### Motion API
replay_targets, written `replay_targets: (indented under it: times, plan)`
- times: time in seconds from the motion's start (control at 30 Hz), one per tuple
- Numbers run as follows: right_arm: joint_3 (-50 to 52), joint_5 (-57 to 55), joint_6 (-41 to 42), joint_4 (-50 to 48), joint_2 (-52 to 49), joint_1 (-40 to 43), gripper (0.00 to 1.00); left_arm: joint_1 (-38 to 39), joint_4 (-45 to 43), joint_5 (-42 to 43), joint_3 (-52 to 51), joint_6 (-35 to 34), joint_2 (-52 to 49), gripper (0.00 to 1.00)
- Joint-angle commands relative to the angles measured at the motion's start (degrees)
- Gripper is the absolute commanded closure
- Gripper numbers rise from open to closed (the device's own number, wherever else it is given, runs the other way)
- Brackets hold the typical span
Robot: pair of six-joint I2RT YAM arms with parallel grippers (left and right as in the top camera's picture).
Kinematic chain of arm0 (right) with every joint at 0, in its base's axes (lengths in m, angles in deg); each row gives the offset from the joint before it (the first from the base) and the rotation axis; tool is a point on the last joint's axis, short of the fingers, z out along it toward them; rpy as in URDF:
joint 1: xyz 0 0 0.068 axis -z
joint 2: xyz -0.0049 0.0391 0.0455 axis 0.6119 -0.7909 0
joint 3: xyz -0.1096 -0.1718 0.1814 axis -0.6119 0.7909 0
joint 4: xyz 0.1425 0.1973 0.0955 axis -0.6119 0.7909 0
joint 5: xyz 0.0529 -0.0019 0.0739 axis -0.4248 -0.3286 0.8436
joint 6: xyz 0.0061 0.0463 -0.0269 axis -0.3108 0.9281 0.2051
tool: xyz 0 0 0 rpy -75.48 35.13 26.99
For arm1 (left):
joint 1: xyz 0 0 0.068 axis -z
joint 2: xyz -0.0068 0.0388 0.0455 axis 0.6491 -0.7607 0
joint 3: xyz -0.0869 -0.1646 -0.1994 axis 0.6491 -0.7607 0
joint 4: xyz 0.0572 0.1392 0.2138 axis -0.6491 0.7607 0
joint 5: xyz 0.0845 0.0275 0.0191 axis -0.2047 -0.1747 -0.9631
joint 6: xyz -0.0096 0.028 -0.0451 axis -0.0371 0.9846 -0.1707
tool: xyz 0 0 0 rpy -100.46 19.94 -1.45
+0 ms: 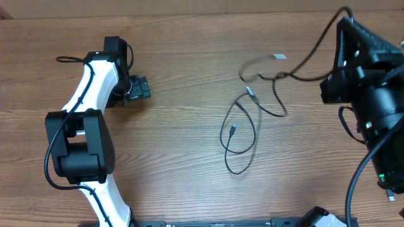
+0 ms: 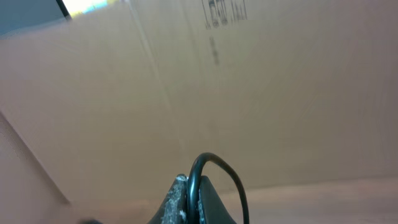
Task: Untangle cables
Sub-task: 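Grasp a black cable with the right gripper and lift it up-right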
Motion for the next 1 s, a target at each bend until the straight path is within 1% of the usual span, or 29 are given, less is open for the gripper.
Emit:
replay_targets:
  times: [0.0,0.13,0.2,0.33,0.43,0.6,0.63,0.77,0.87,0.97]
  plan:
    - [-0.46,-1.18,-5.42,4.63,-1.86,-0.04,0.96,-0.09,-0.07,-0.52,-0.13,-0.59,-0.2,0.0]
    - [-0.46,-1.33,-11.74,14.58,-4.68,-0.04,0.96,-0.09,-0.07,-0.52,-0.13,-0.59,-0.2,0.0]
    - [-0.46,-3.43,-13.29,20.79,-6.49,-0.04,0.96,-0.09,-0.07,-0.52,-0.13,-0.59,-0.2,0.0]
    - [-0.46,-14.43,-12.98,30.69,-10.03,-0.04,0.96,-0.09,-0.07,-0.52,-0.13,-0.59,-0.2,0.0]
    - [-0.46,-23.17,-13.03,35.1,-11.96,-0.04,0.96,-0.09,-0.07,-0.52,-0.13,-0.59,-0.2,0.0]
    - [-0.46,-35.89,-13.07,36.35,-12.72,-0.04,0.96,-0.09,-0.07,-0.52,-0.13,-0.59,-0.2,0.01]
    - [-0.46,-40.85,-13.07,36.35,-12.7,-0.04,0.96,-0.09,-0.07,-0.52,-0.13,-0.59,-0.2,0.0]
    - [-0.46,-51.28,-13.14,36.37,-12.7,-0.04,0.96,-0.09,-0.07,-0.52,-0.13,-0.59,-0.2,0.0]
    - [-0.46,-57.31,-14.45,36.37,-12.7,-0.04,0.96,-0.09,-0.07,-0.52,-0.13,-0.59,-0.2,0.0]
    - [-0.48,-57.9,-18.23,35.87,-12.7,-0.04,0.96,-0.09,-0.07,-0.52,-0.13,-0.59,-0.2,0.0]
